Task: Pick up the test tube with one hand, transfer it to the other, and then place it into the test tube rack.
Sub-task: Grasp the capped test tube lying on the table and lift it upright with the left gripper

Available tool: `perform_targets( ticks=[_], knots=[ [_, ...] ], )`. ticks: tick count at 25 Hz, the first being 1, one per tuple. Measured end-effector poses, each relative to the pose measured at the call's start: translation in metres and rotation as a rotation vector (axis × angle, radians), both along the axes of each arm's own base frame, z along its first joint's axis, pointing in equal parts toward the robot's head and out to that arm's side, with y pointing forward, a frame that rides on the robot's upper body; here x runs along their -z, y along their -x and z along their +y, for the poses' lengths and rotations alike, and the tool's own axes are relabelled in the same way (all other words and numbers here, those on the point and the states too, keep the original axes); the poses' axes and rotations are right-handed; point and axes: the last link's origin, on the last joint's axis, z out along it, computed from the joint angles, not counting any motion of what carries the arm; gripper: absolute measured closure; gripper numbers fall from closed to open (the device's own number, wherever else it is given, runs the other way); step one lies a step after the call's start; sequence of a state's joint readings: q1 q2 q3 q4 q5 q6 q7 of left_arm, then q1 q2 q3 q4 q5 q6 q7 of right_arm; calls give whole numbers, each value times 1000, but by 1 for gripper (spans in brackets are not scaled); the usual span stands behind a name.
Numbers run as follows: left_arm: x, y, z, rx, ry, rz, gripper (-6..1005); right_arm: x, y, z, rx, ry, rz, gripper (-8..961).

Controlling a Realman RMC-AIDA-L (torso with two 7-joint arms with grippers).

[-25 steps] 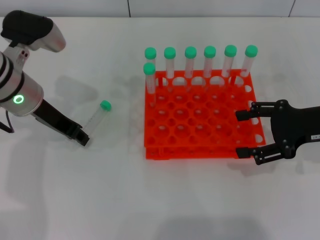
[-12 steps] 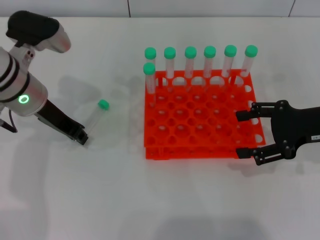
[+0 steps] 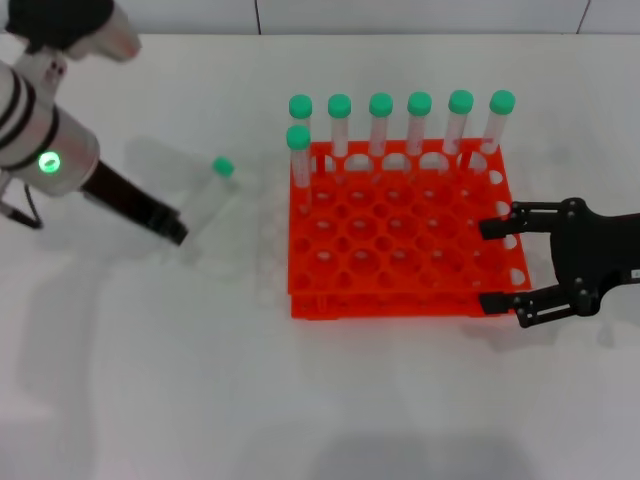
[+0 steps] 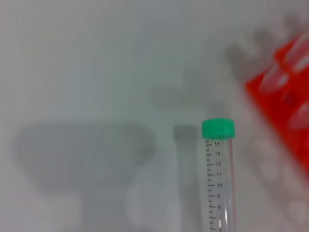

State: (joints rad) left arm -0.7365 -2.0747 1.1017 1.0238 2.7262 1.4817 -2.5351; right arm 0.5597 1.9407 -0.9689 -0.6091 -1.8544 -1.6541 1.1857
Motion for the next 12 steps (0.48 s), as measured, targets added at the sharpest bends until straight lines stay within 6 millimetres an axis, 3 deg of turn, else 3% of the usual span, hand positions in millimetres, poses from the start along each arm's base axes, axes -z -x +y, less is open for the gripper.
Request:
perform_targets(
  ticks=[8, 12],
  knots=[
    [-35, -23, 4, 133, -188, -126, 796, -5, -1, 0, 2, -12, 14, 84],
    [-43, -33, 9, 338, -291, -251, 796, -4, -1, -1, 3, -15, 15, 84]
  ],
)
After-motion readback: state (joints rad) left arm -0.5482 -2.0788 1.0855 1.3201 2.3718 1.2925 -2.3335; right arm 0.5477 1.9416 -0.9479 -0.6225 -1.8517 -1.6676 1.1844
